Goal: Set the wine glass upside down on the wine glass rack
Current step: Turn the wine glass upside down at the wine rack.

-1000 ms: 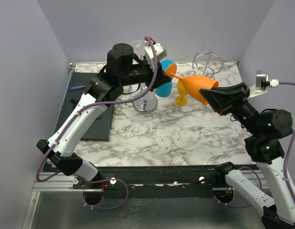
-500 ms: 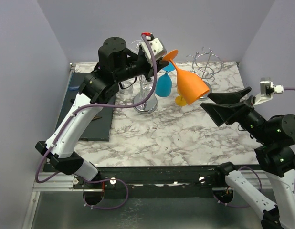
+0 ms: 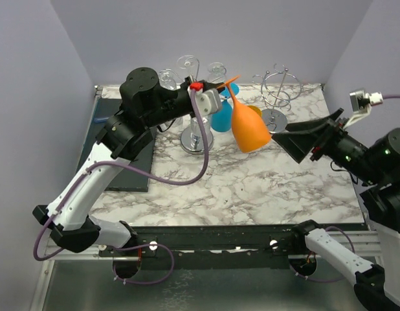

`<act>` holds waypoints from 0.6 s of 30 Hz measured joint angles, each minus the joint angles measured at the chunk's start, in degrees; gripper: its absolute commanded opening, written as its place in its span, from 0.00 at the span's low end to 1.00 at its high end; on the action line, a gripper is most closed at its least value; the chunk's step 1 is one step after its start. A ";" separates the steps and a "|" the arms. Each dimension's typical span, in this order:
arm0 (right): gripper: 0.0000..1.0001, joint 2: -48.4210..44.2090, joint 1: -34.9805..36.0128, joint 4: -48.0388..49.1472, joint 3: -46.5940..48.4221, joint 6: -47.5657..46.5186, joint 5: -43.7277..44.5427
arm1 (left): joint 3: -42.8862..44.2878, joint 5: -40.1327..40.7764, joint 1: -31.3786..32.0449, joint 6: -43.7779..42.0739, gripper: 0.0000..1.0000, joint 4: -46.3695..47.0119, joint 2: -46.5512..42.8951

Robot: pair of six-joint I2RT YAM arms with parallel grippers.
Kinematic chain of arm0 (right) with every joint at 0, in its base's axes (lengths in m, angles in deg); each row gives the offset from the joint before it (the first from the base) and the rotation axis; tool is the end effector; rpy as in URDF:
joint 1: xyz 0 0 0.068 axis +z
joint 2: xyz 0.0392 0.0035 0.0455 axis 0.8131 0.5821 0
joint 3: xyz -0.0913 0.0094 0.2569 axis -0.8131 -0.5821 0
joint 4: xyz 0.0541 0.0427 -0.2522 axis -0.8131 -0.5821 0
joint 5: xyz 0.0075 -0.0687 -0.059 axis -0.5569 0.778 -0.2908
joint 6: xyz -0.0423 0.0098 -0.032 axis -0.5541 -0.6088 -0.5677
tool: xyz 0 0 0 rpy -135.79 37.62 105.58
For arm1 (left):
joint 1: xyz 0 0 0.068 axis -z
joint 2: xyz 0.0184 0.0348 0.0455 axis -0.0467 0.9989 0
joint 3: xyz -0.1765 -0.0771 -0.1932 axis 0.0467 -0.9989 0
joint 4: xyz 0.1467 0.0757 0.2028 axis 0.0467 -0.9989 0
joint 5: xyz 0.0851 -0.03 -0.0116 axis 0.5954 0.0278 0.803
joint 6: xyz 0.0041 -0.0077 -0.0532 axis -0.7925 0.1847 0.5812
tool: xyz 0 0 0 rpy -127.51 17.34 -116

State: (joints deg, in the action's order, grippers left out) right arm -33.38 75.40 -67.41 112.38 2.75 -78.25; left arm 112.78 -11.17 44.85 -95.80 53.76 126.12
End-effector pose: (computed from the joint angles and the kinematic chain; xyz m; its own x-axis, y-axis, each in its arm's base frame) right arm 0.0678 0.0420 0.5110 -0.2819 0.3775 -0.8820 -0.6609 0.5901 0.4638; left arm 0.1897 -0.1914 0.5426 0.5849 0.2055 -0.7846 0.7039 0.3520 0.6170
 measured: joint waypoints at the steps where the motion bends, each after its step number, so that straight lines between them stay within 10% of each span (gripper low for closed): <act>1: 1.00 1.49 0.00 -0.59 0.96 0.28 -0.24 | -1.70 0.00 0.48 -2.51 0.01 0.33 -1.51; 18: 1.00 19.65 0.00 -8.74 16.90 2.95 -4.02 | -23.04 -0.11 8.39 -29.64 0.00 2.01 -16.33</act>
State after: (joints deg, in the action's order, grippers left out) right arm -13.73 75.40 -76.16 129.28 5.70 -82.27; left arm 89.74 -11.28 53.24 -125.44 55.77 109.79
